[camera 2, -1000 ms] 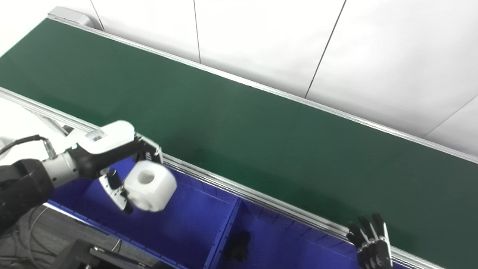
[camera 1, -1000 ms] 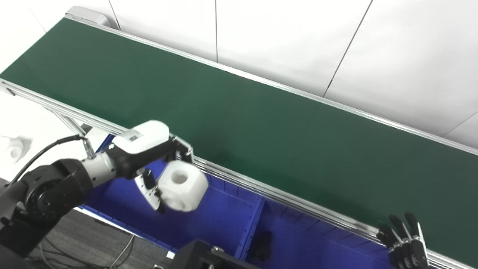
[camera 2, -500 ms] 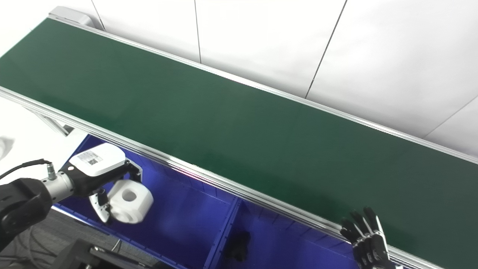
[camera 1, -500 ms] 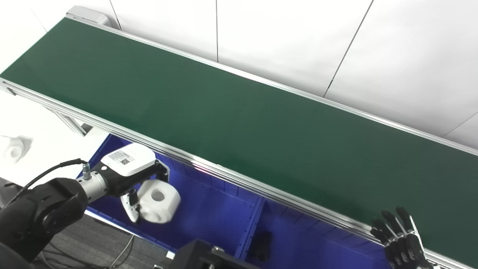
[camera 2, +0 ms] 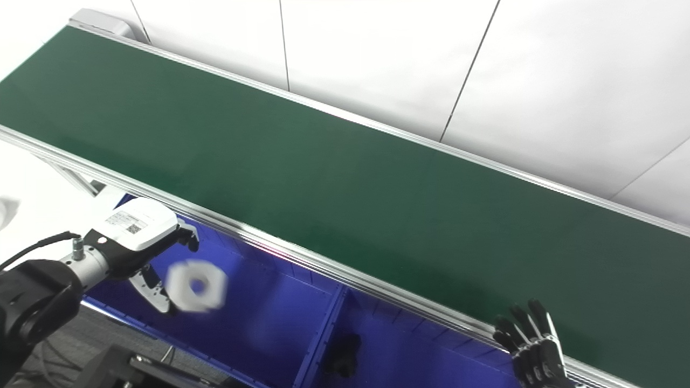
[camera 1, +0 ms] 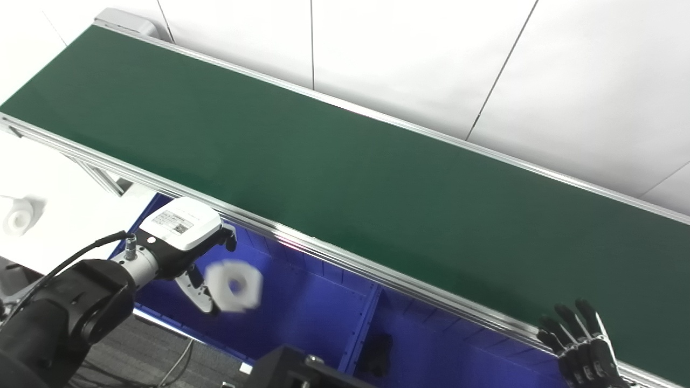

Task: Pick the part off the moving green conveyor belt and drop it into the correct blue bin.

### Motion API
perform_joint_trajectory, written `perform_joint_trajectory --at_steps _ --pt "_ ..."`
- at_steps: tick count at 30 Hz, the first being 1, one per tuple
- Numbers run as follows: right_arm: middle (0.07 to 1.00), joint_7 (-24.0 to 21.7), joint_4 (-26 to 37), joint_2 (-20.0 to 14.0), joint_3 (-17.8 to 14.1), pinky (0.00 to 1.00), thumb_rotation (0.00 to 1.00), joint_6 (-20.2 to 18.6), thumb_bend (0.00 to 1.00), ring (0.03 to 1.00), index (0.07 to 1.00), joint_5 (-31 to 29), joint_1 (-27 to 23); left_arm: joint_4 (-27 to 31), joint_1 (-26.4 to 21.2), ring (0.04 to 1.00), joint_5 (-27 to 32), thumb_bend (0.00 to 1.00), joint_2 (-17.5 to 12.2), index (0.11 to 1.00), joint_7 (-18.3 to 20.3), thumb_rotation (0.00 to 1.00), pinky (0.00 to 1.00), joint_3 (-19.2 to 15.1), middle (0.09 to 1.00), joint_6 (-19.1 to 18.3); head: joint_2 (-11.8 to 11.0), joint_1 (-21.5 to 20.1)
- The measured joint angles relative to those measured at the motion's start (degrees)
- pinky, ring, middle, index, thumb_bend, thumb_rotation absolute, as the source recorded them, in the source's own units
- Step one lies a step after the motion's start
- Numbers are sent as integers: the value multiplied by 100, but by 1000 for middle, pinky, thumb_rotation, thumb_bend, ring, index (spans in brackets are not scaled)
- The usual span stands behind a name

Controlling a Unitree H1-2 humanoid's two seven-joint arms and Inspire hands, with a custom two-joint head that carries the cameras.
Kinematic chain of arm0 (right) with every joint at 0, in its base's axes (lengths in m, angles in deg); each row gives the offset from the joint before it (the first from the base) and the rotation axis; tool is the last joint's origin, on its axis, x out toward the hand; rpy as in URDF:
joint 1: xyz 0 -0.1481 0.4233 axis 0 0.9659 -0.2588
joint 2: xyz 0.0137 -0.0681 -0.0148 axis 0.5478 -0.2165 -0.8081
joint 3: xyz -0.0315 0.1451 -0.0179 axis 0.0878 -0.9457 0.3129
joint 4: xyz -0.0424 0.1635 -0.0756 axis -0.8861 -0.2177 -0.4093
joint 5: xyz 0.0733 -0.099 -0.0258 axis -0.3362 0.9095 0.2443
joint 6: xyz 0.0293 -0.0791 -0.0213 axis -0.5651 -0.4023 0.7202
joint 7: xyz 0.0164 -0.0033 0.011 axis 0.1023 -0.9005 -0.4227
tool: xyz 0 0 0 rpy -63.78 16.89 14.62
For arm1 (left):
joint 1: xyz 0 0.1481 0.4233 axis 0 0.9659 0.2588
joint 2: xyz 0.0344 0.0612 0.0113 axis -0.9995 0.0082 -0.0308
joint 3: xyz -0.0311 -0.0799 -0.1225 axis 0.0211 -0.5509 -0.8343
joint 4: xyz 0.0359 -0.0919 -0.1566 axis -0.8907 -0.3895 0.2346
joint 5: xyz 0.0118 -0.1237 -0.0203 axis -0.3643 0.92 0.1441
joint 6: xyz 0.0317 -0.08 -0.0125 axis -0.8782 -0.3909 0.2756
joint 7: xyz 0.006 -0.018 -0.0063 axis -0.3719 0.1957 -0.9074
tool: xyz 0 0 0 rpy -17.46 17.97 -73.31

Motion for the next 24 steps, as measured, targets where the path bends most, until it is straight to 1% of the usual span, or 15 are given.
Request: perform_joint_trajectory --at_steps 4,5,8,10,13,14,15,16,17,18,19,20,21,23,24 --pt "872 3 0 0 -9 797 942 -2 925 817 929 10 -3 256 2 647 332 841 45 662 151 452 550 -31 697 -53 0 -35" --pt "871 4 0 0 -13 800 936 -2 927 818 928 11 -4 379 -1 621 510 826 53 674 283 481 527 -55 693 -152 0 -53" --pt "871 5 0 -1 -28 798 930 -9 932 818 925 10 -4 907 -117 629 1416 813 60 696 955 515 521 -119 699 -733 0 -70" --pt "870 7 1 1 -28 799 928 -18 935 817 924 12 -6 1128 -256 626 2129 802 55 706 1360 526 520 -184 695 -1229 0 -88" --pt "871 11 0 1 -25 801 928 -26 938 818 925 21 -5 1222 -490 641 3375 826 22 718 1725 542 551 -336 698 -1925 26 -254" --pt "873 13 0 3 -24 807 926 -28 937 820 927 24 -3 1277 -564 643 3778 824 21 700 1765 476 562 -414 689 -2154 44 -359" --pt "872 15 0 6 -19 807 924 -30 938 819 927 29 -1 1300 -607 644 4241 818 32 698 1763 476 567 -522 689 -2294 44 -360" --pt "870 15 -1 11 -8 806 921 -34 938 816 927 37 0 1295 -653 647 4641 807 61 695 1748 478 578 -626 688 -2379 53 -735" --pt "869 16 0 16 11 806 919 -36 938 814 926 56 -1 1287 -676 648 5033 801 135 694 1711 478 584 -760 688 -2399 79 -738" --pt "866 18 0 30 37 794 919 -40 940 811 922 95 3 1272 -682 680 5421 803 252 712 1615 498 621 -872 713 -2398 79 -738" --pt "866 23 0 53 69 789 920 -44 938 811 920 144 7 1227 -676 696 5837 808 428 724 1513 520 638 -995 727 -2390 105 -1278" --pt "867 44 10 107 133 784 921 -47 934 811 919 261 13 1129 -658 709 6246 820 694 742 1319 544 650 -1137 742 -2290 105 -1753" --pt "867 74 55 184 211 779 921 -58 927 811 920 395 32 979 -626 717 6572 838 1038 756 995 571 651 -1276 756 -2094 114 -2080" --pt "869 117 159 391 400 775 929 -69 927 813 923 630 87 736 -607 727 6694 821 1620 782 455 641 655 -1361 773 -1809 114 -2581" --pt "869 150 206 507 509 775 930 -117 927 813 923 766 94 596 -563 728 6576 820 1831 784 232 645 655 -1313 774 -1563 114 -2584"
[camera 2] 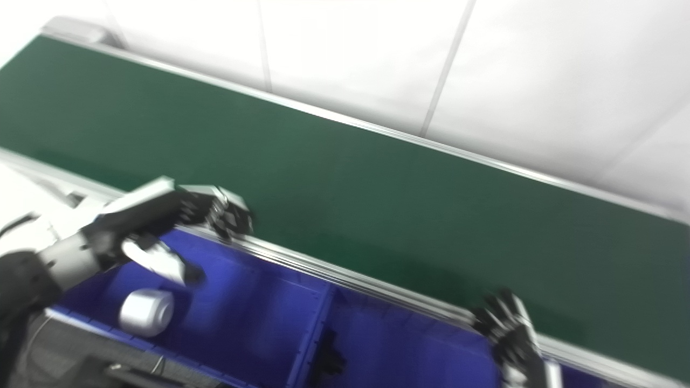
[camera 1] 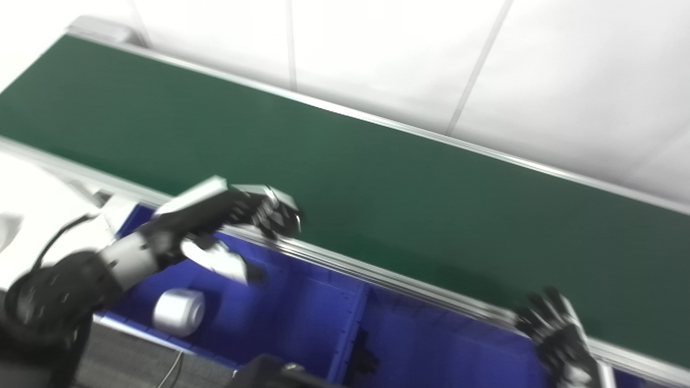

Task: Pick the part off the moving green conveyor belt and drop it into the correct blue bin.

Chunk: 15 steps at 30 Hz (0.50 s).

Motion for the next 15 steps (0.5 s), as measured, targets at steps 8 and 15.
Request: perform_joint_trajectory --at_steps 8,15 --pt "899 230 91 572 548 833 938 -220 858 840 956 889 -11 -350 293 988 -861 740 1297 992 -1307 696 987 684 993 447 -35 -1705" --pt "902 455 44 951 759 822 954 -352 852 829 953 1149 -79 133 877 1000 -569 726 1226 1000 -1341 750 1000 1251 1000 91 -35 -2109"
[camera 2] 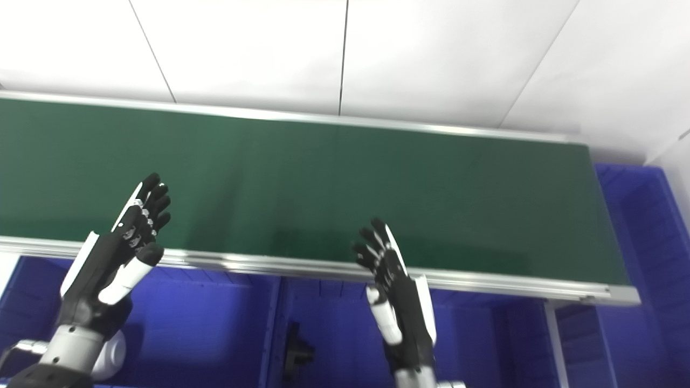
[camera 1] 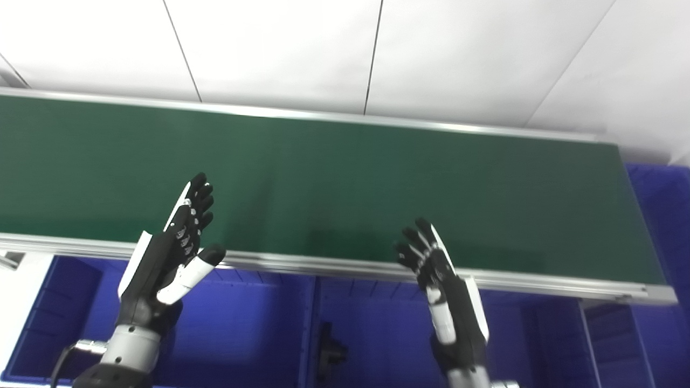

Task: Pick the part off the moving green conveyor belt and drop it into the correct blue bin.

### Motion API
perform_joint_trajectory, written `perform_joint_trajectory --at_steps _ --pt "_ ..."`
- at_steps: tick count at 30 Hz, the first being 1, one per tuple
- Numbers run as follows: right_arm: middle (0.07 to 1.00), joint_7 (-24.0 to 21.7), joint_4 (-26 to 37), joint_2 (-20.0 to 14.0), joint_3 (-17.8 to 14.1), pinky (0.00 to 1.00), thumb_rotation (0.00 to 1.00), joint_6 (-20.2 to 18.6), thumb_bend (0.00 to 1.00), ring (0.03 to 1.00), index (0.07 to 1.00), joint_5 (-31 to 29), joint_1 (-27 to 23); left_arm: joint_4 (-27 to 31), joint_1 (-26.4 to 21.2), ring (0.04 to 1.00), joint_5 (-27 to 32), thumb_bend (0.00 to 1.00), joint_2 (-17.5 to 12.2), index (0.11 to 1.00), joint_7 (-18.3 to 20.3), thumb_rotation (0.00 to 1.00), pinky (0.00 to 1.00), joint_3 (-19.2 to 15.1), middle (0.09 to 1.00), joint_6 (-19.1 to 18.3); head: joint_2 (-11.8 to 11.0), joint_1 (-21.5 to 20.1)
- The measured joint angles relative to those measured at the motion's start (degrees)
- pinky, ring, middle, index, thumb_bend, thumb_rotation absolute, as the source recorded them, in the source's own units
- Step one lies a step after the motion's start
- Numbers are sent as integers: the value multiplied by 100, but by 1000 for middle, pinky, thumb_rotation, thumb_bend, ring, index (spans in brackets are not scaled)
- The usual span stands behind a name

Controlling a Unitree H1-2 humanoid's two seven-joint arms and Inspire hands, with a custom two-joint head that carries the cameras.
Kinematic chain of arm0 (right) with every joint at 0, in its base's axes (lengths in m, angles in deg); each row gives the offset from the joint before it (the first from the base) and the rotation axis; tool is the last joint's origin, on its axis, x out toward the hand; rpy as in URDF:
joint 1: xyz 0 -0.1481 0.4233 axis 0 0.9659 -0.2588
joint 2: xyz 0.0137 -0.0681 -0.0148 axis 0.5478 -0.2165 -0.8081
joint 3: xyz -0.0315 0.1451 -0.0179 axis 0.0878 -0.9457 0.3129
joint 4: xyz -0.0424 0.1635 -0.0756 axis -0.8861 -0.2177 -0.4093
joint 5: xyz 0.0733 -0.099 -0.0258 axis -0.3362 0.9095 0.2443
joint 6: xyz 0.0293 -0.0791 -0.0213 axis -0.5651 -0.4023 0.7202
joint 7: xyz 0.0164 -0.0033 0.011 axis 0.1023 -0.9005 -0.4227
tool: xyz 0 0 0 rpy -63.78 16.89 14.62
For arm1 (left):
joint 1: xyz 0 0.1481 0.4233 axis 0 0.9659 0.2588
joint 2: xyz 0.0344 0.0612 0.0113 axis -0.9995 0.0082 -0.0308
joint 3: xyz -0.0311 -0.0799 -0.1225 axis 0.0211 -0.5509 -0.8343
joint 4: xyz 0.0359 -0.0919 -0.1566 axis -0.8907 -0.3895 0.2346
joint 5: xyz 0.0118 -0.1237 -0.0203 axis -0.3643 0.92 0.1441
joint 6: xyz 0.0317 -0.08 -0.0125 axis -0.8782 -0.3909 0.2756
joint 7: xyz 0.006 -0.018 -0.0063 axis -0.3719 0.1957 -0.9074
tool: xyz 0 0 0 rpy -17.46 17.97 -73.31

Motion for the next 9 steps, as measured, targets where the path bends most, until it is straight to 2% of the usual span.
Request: perform_joint_trajectory --at_steps 2,4,7,9 --pt "905 81 -16 -1 -31 825 958 0 857 833 955 3 1 -70 150 1000 28 735 -10 1000 -8 761 1000 195 1000 69 -9 52" --pt "909 98 -16 -5 -29 831 960 0 859 836 959 -9 1 -314 167 1000 -58 730 -67 1000 -14 757 1000 347 1000 356 -9 148" --pt "906 102 -15 -65 -44 824 967 0 858 834 960 -21 17 -939 -16 1000 -360 714 -148 1000 -157 732 1000 507 1000 965 0 263" --pt "900 110 -9 -122 -80 820 963 0 850 829 958 -21 51 -1122 -155 1000 -403 715 -153 1000 -225 712 1000 584 1000 1072 26 342"
